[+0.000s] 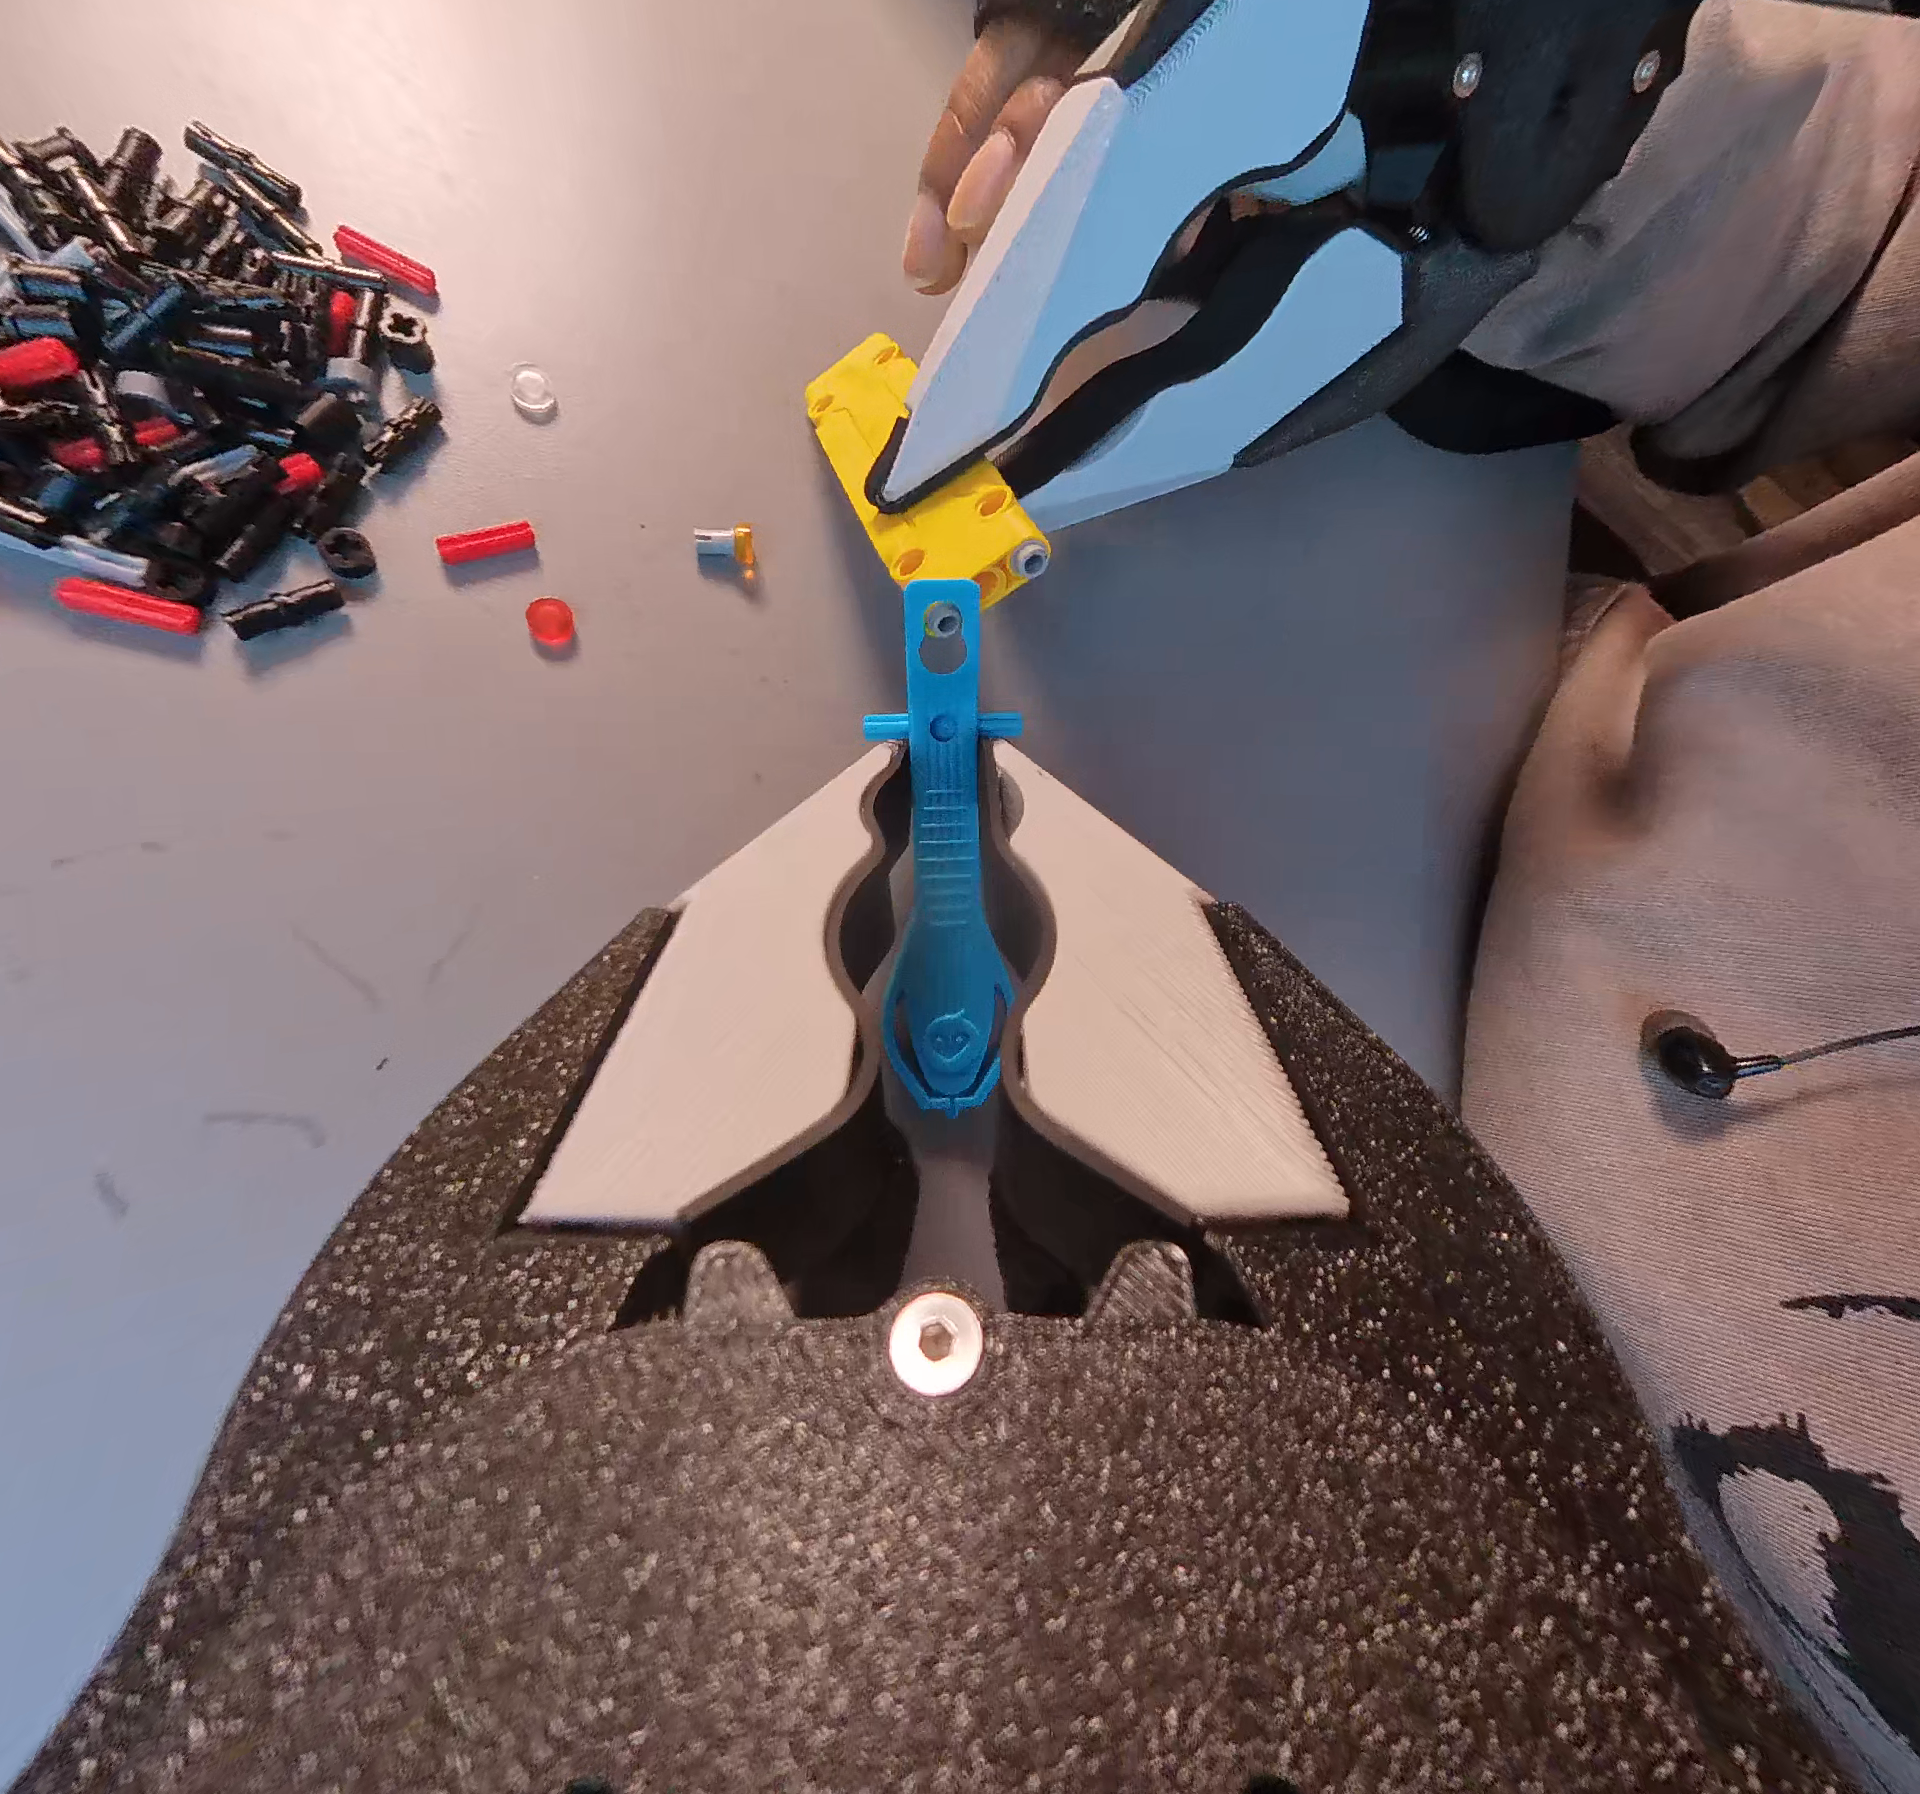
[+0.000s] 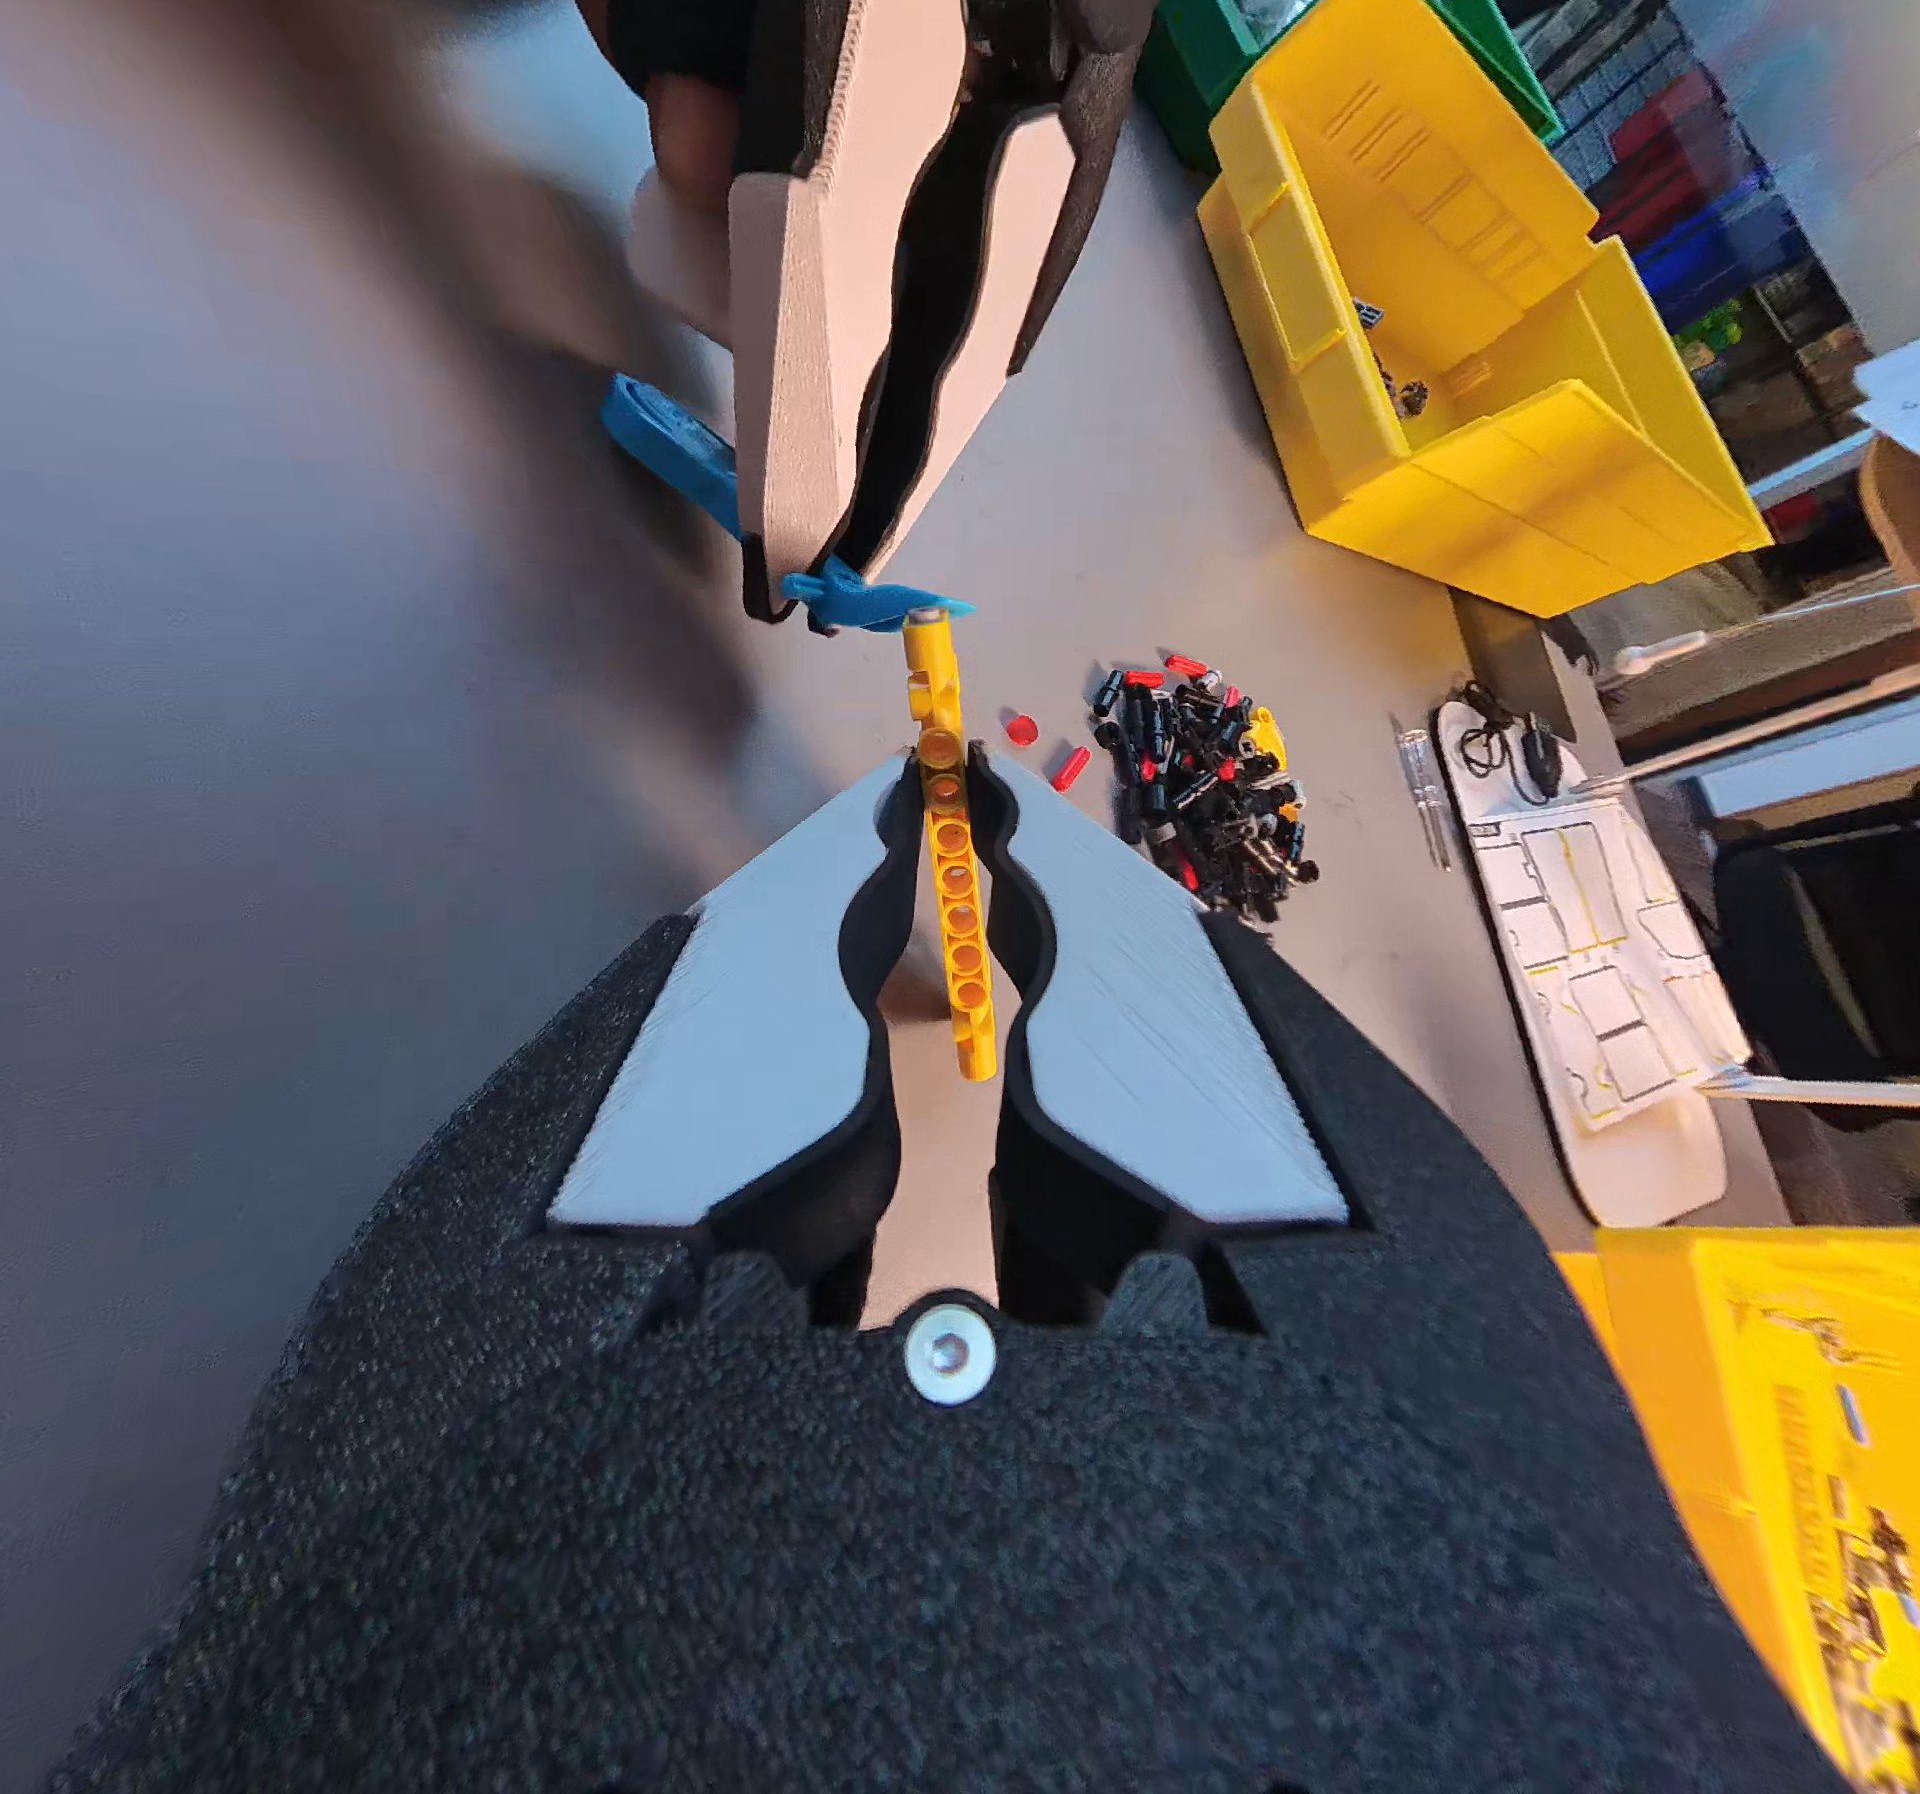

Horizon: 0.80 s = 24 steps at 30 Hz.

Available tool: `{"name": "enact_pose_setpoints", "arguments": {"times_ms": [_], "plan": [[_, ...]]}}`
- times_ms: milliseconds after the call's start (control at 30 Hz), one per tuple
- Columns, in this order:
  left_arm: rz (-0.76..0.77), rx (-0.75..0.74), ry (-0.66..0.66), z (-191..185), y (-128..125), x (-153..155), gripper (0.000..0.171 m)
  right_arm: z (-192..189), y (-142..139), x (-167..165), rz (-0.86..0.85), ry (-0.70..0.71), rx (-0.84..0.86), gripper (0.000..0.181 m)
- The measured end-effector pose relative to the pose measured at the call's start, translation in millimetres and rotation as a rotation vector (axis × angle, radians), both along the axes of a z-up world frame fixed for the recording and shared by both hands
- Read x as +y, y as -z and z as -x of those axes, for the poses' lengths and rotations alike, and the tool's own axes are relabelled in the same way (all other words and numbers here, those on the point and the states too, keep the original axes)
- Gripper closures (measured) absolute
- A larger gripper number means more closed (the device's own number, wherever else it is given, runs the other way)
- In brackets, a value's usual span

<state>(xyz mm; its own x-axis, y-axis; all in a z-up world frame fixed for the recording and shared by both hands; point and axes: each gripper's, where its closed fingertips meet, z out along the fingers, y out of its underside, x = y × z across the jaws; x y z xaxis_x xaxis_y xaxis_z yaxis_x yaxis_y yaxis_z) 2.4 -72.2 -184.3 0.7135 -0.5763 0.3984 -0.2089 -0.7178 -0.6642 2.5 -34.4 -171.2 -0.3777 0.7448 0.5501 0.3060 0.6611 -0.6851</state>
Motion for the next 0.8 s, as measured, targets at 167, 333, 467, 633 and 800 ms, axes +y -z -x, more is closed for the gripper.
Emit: {"name": "enact_pose_setpoints", "arguments": {"times_ms": [167,333,467,633,800], "plan": [[0.0,0.033,0.067,-5.0,-4.4,-10.4,0.161,-5.1,-5.8,-13.7,0.185,-0.065,-0.029,0.175],[0.013,0.218,0.2,-7.1,-4.0,-24.6,0.161,-12.0,-8.8,-31.4,0.311,-0.145,-0.095,0.176],[0.038,0.338,0.288,-6.1,1.2,-31.2,0.161,-18.9,-6.8,-39.1,0.407,-0.182,-0.16,0.176],[0.037,0.425,0.298,2.9,10.8,-31.1,0.161,-18.5,-29.4,-36.9,0.618,-0.183,-0.123,0.175],[0.02,0.385,0.274,-6.5,21.2,-27.5,0.161,-17.9,-30.7,-40.4,0.618,-0.177,-0.139,0.176]]}}
